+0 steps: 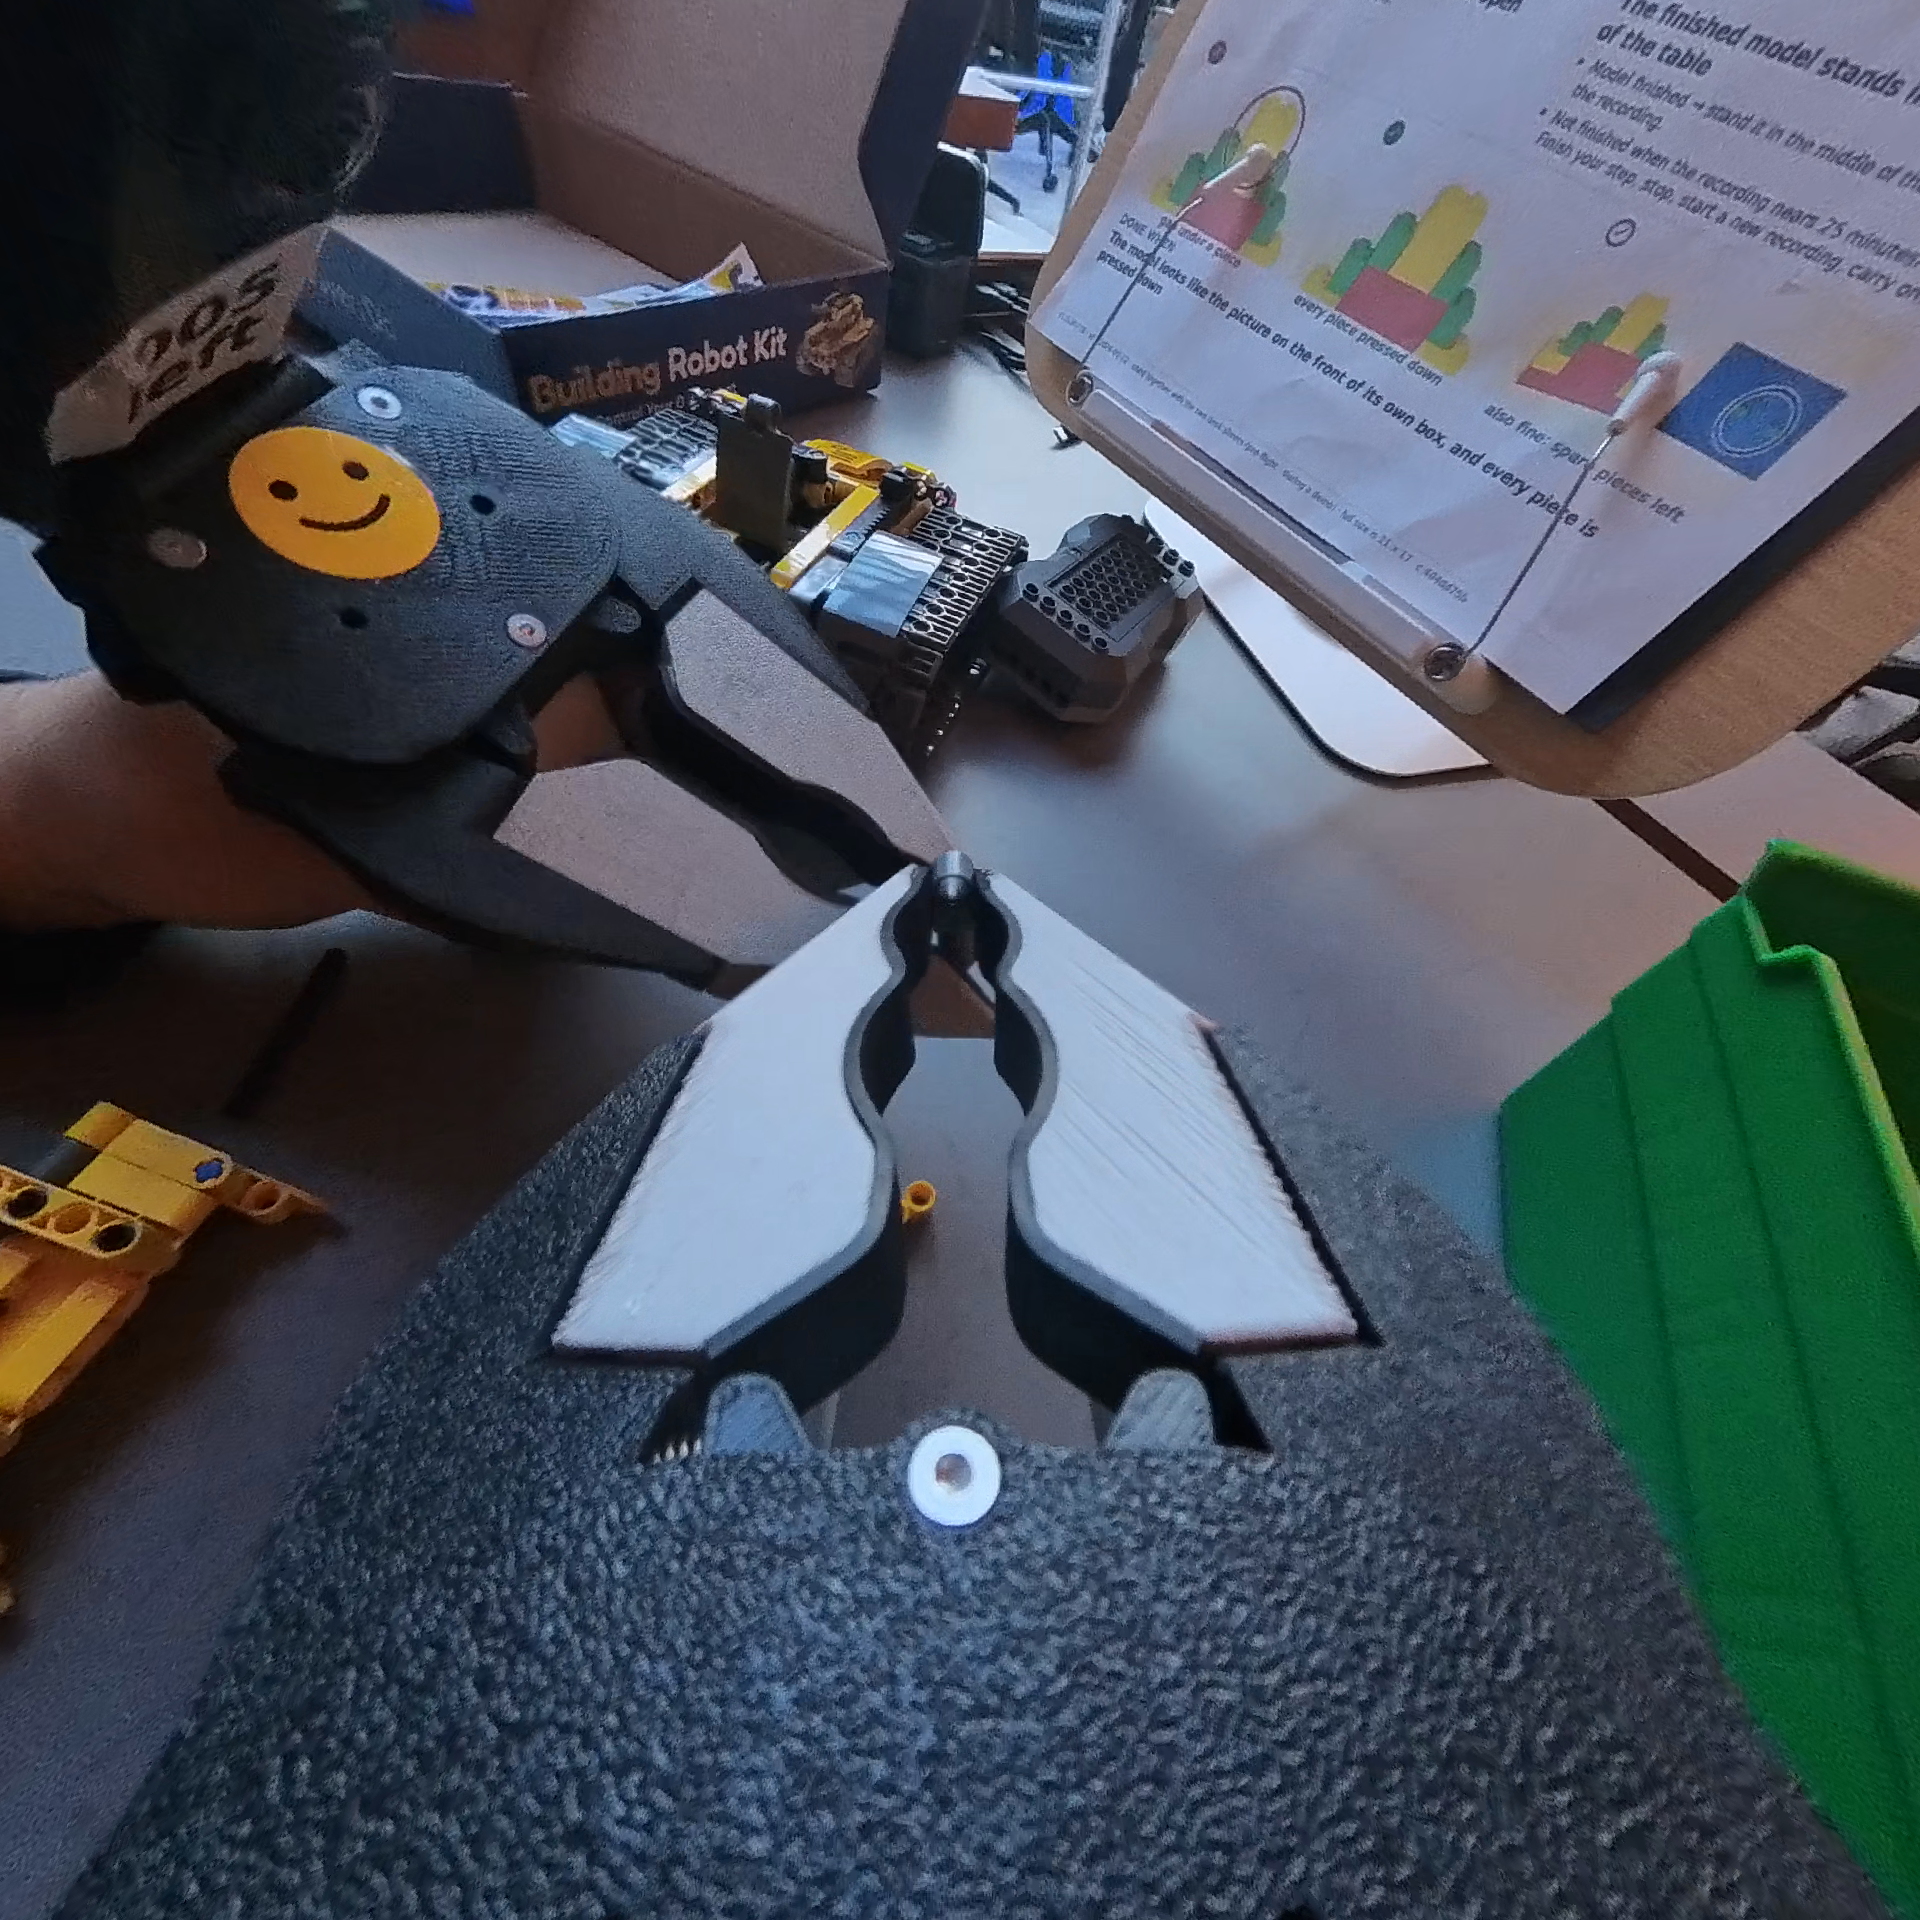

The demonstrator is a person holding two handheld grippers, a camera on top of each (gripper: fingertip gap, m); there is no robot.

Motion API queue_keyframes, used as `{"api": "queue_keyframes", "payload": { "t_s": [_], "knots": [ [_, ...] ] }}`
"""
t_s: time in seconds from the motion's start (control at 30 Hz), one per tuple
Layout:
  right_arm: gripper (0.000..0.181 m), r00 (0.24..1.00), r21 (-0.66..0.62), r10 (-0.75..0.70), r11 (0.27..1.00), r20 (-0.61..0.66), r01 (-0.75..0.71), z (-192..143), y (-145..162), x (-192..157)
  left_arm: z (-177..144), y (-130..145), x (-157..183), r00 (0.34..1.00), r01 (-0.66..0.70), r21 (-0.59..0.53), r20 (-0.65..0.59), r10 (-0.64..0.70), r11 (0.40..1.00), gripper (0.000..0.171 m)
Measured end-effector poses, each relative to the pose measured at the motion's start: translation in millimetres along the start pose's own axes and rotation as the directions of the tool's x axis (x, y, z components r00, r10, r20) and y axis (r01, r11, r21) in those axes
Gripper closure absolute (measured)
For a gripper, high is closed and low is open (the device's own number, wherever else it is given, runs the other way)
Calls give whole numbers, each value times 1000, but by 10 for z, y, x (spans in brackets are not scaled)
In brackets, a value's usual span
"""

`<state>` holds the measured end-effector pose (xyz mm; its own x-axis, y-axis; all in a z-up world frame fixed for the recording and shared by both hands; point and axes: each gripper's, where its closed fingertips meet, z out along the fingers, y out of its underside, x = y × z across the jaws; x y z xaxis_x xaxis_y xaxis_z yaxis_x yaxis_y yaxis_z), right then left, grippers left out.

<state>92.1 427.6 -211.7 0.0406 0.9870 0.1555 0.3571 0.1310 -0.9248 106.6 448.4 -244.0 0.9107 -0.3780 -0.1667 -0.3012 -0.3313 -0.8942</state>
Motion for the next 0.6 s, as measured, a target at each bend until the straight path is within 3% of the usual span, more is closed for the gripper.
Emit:
{"api": "queue_keyframes", "payload": {
  "t_s": [0.37, 0.53, 0.6],
  "knots": [
    [176, 995, 35, 76, 996, 65, -79, 35, -1, -49, -48, 58, 21, 999, 12, -19, -47, -13, 1000, 162],
    [177, 975, 109, 213, 970, 56, -218, -50, -54, 127, -86, 73, 30, 998, 20, -26, -62, -22, 999, 164],
    [176, 952, 124, 286, 946, 109, -298, -105, -78, 163, -100, 56, 19, 998, 24, -18, -58, -25, 1000, 164]
  ]
}}
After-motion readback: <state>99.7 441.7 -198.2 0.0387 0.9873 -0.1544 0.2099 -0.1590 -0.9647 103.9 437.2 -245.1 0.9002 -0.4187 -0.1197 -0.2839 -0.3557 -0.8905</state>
